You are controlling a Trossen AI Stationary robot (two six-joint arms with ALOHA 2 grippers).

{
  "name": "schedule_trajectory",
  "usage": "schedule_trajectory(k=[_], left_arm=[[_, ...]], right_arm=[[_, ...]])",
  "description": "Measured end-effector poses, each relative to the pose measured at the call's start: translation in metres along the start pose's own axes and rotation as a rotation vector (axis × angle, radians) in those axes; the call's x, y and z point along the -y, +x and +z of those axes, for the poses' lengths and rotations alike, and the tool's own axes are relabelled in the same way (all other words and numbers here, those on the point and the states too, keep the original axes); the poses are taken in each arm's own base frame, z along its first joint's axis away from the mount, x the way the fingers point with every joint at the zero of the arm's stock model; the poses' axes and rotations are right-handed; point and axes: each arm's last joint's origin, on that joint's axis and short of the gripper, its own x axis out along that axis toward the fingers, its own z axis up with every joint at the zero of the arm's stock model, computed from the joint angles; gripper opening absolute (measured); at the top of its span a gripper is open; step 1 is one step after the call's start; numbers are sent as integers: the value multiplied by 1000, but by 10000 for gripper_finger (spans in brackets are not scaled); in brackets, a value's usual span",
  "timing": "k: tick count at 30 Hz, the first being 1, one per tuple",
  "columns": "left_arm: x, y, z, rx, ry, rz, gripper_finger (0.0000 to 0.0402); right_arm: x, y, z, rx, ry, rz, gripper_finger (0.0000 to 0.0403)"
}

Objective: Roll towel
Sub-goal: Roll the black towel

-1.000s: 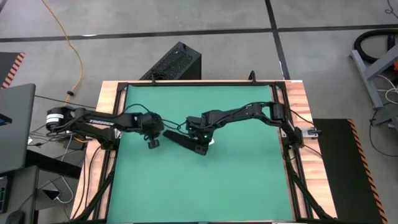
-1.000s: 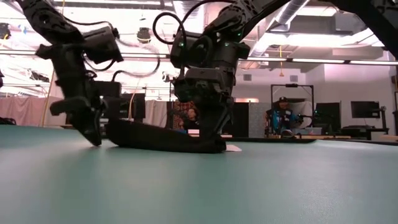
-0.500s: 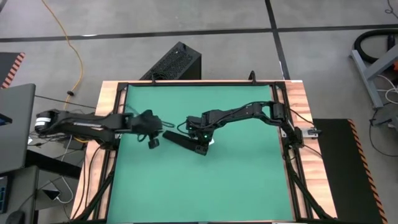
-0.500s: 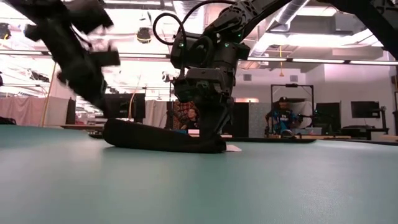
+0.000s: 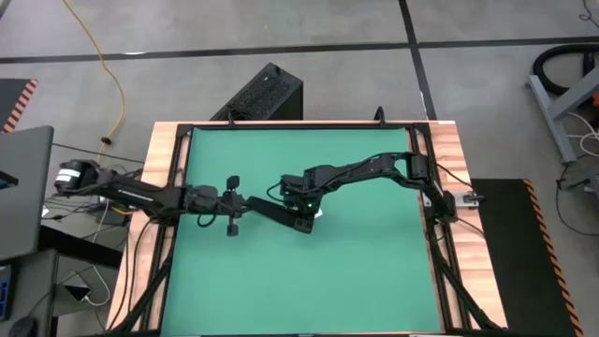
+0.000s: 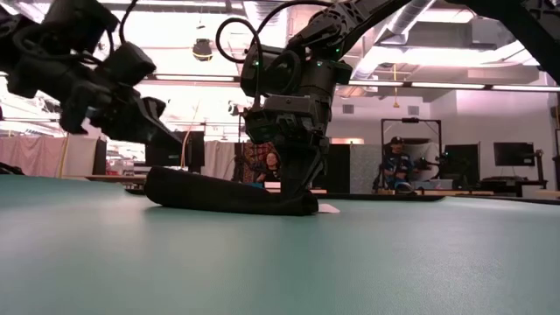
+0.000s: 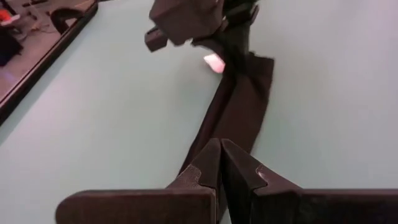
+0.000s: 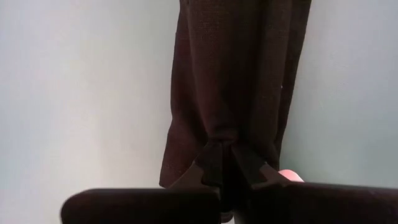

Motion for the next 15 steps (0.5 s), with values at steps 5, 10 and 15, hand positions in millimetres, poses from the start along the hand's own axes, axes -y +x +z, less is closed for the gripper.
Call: schedule_trajectory(k=[5, 10, 15], left_arm=[[3, 16, -7, -12, 8, 3, 0], [4, 30, -19, -49, 16, 79, 0], [3, 40, -29, -86, 12, 195, 0]], right_arm=[[0, 0, 0, 2, 3, 0, 18], [0, 0, 0, 4, 4, 1, 18], [0, 0, 0, 4, 4, 1, 19]])
